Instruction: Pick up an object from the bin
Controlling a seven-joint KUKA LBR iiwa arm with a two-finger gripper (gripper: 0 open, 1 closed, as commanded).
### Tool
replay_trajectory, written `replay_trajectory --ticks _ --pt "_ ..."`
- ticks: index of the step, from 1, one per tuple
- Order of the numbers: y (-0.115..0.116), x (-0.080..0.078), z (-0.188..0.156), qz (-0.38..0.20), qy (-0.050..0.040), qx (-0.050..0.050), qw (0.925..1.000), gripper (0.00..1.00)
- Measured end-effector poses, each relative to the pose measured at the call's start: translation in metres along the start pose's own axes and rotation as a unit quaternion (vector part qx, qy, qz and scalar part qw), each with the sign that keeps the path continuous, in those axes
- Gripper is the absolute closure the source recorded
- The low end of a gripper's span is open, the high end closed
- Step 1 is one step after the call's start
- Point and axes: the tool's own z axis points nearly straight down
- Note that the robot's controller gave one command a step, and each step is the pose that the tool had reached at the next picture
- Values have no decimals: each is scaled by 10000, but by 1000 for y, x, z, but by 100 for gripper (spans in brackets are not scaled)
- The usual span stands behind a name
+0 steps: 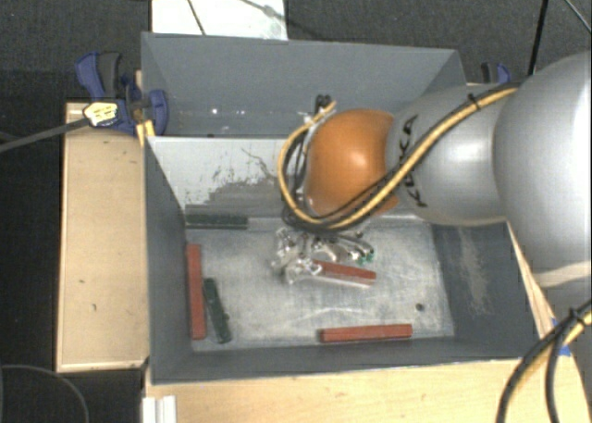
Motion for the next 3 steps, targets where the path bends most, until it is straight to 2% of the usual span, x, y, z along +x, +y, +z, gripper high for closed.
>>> replay_trajectory --ticks 2,3 --pt "0 0 0 6 0 -1 10000 100" --pt "26 11 -56 1285 22 2 9917 0"
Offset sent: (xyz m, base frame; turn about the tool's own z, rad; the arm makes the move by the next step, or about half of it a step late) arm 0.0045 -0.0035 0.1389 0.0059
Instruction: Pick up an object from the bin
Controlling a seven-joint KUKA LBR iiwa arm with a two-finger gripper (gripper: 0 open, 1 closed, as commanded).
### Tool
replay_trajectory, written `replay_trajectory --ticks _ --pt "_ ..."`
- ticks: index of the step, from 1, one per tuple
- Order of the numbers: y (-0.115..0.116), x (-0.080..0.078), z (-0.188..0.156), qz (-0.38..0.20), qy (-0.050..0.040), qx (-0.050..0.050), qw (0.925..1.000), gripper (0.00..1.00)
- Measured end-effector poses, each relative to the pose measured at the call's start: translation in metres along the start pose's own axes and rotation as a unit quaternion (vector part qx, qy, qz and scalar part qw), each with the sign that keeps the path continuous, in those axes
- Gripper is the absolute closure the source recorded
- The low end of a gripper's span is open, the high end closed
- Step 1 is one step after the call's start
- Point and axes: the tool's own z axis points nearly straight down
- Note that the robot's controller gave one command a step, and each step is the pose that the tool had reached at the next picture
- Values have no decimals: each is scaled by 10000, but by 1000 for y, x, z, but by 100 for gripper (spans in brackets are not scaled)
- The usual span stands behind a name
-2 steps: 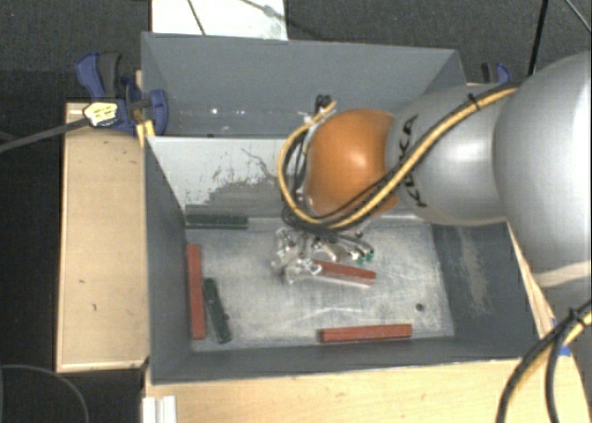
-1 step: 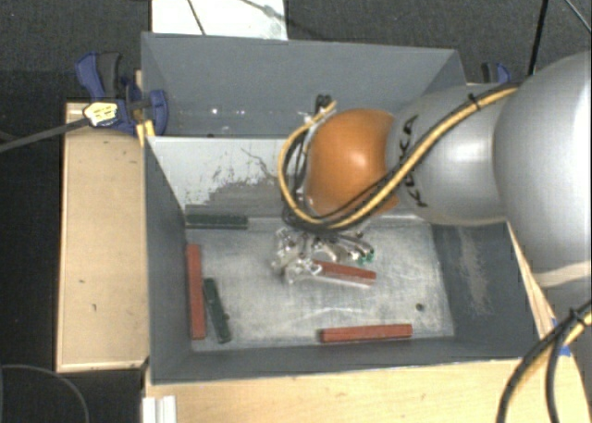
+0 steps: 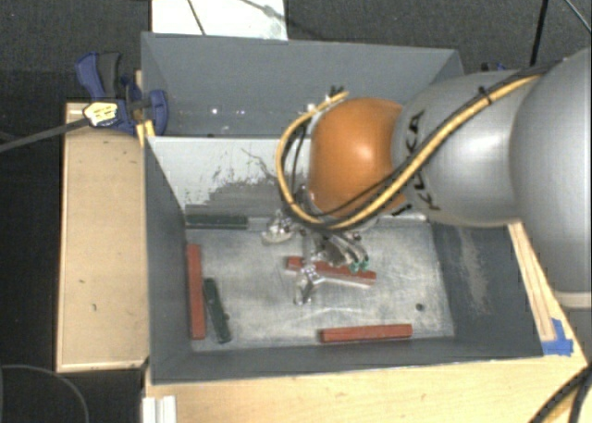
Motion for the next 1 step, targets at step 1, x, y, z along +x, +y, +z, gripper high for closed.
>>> replay_trajectory --ticks 1 --pt "0 0 0 1 3 1 10000 0"
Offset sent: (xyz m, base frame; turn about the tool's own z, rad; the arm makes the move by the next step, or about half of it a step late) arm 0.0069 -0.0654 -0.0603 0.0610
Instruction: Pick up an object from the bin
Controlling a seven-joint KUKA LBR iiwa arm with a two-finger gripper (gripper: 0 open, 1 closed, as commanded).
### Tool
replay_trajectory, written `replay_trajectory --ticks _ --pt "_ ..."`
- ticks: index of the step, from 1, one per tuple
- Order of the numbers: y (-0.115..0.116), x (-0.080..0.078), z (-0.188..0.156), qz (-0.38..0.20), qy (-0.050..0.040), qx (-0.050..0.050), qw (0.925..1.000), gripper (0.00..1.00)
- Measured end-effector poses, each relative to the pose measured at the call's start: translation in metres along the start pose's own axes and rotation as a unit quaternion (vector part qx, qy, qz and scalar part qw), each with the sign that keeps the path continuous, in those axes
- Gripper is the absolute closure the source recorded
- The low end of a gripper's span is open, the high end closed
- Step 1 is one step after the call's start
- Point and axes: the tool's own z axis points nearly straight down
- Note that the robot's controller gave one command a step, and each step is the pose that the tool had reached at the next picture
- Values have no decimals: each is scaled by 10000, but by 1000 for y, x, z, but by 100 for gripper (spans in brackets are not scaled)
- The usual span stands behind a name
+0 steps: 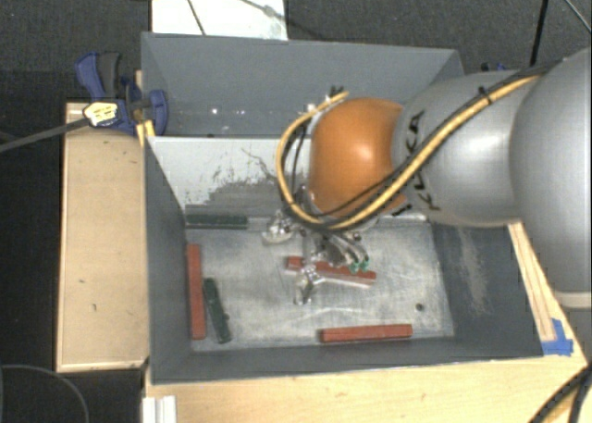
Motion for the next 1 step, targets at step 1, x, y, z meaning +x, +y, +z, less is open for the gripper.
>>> replay_trajectory --ticks 1 --pt "-65 10 55 310 -50 8 9995 100"
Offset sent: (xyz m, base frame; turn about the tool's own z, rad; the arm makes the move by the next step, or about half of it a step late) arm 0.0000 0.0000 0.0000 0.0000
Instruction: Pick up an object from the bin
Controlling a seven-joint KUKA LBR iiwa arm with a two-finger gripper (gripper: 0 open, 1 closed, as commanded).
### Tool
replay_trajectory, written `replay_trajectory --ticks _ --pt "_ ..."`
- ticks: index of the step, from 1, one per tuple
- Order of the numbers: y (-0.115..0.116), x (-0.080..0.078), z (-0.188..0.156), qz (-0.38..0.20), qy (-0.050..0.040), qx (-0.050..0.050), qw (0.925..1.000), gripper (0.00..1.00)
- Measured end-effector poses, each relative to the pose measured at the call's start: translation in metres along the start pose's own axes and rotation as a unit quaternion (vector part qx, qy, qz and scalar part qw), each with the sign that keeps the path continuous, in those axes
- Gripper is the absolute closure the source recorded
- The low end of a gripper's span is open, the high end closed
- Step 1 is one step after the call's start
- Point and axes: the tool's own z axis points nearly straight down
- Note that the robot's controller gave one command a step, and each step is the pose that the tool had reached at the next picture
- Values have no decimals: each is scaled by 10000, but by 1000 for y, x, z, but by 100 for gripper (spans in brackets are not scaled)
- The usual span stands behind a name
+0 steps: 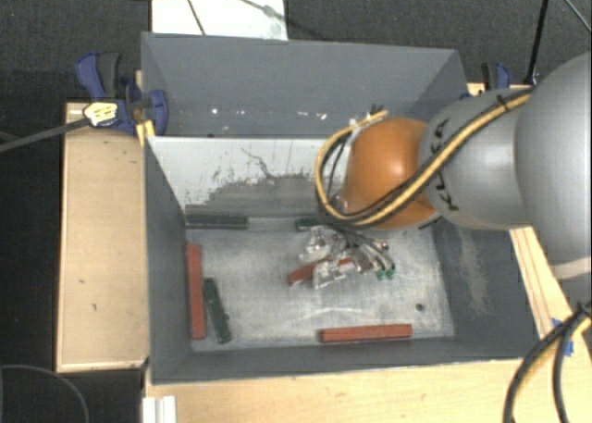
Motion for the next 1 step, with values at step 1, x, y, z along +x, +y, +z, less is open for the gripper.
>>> replay_trajectory --ticks 1 --pt "0 0 0 2 0 0 10000 100"
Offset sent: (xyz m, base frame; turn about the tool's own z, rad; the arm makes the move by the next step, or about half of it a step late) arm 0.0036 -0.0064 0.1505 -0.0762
